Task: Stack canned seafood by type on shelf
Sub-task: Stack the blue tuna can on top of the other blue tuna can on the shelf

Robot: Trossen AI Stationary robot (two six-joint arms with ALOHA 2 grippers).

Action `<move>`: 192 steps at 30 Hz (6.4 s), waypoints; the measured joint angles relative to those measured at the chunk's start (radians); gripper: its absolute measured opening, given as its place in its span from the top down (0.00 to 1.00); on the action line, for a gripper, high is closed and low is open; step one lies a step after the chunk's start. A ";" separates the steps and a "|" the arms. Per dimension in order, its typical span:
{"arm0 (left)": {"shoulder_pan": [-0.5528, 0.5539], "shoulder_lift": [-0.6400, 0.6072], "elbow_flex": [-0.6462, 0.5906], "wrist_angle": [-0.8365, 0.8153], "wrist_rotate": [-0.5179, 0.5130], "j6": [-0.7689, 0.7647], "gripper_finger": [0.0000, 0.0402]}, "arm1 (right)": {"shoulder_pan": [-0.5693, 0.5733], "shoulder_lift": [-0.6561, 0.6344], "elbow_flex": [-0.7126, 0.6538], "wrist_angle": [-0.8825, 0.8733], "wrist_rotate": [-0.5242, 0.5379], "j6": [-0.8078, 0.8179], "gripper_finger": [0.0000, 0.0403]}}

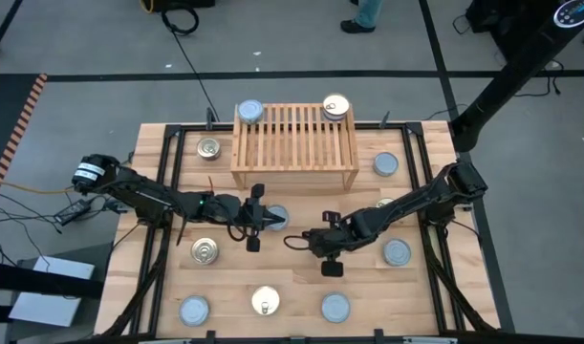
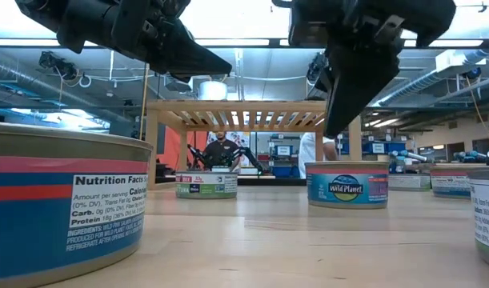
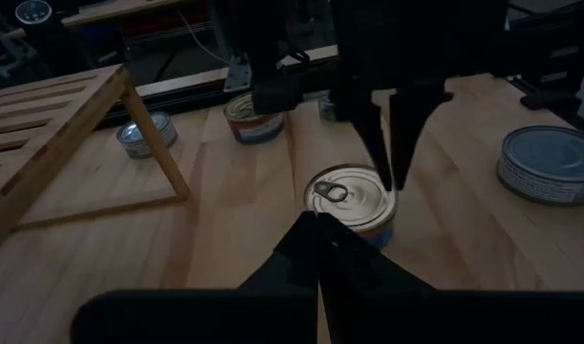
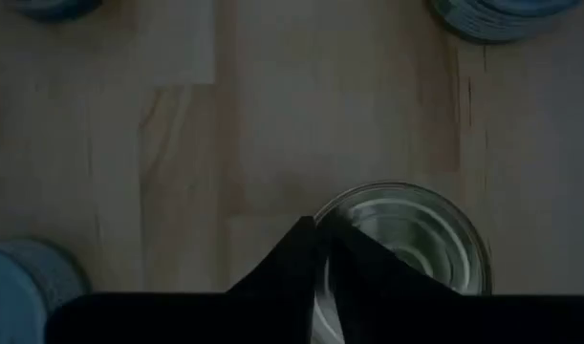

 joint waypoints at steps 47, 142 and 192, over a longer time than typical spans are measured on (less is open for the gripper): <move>0.000 0.000 0.000 -0.016 0.000 0.000 0.99 | 0.080 0.054 0.005 -0.016 0.082 0.064 0.68; 0.000 0.000 0.000 -0.040 0.000 -0.007 0.99 | -0.153 -0.002 0.066 -0.070 -0.237 0.060 0.83; 0.000 0.000 0.000 -0.046 0.000 -0.004 0.99 | 0.108 0.114 0.193 -0.204 0.228 0.281 0.22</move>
